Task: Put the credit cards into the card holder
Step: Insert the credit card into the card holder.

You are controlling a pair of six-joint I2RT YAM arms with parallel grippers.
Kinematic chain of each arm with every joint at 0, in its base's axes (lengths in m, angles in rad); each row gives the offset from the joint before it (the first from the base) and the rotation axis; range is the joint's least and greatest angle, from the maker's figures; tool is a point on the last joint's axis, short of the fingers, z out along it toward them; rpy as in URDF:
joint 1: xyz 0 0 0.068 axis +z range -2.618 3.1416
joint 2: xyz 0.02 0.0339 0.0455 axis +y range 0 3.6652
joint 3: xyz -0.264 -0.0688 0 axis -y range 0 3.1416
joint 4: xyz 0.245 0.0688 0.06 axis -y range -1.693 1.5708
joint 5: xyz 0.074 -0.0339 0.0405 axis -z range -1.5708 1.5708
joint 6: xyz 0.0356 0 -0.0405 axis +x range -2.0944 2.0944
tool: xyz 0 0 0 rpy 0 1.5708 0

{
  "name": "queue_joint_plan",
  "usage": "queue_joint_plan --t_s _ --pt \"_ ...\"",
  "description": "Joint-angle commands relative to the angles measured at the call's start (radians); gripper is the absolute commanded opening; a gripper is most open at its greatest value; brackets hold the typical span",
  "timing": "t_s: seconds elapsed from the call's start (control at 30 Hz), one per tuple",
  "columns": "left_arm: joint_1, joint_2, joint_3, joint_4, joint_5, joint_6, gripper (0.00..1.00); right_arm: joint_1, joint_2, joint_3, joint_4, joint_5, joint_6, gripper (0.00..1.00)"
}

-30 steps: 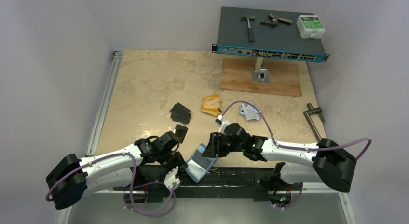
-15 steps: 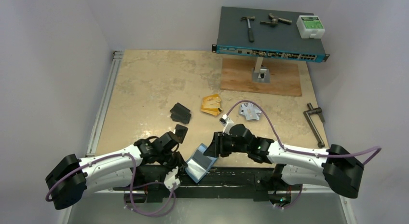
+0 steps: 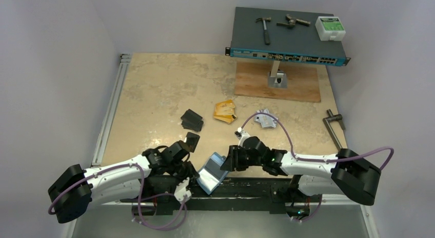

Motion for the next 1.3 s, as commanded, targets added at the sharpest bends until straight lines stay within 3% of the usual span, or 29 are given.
queue_joint_plan --t_s 0.0,0.53,0.87,1.13,1.2,1.27 --pt "-0.004 0.002 -0.021 0.003 -0.021 0.023 0.02 0.015 -0.003 -0.004 0.132 -0.025 0.021 0.38" --pt "-0.004 -0.001 -0.049 0.108 -0.043 -0.015 0.0 0.085 0.048 0.048 0.233 -0.064 0.039 0.38" --pt "-0.003 -0.006 -0.164 0.421 -0.145 -0.091 0.0 0.082 0.168 0.056 0.36 -0.181 0.06 0.33" --pt "0.005 -0.029 -0.178 0.35 -0.148 -0.039 0.01 -0.004 0.221 0.054 0.323 -0.172 0.061 0.3" --pt "0.006 -0.034 -0.182 0.332 -0.154 -0.028 0.05 -0.021 0.217 0.067 0.295 -0.161 0.05 0.29" --pt "0.01 -0.04 -0.175 0.316 -0.159 -0.029 0.22 -0.036 0.22 0.095 0.279 -0.164 0.027 0.29"
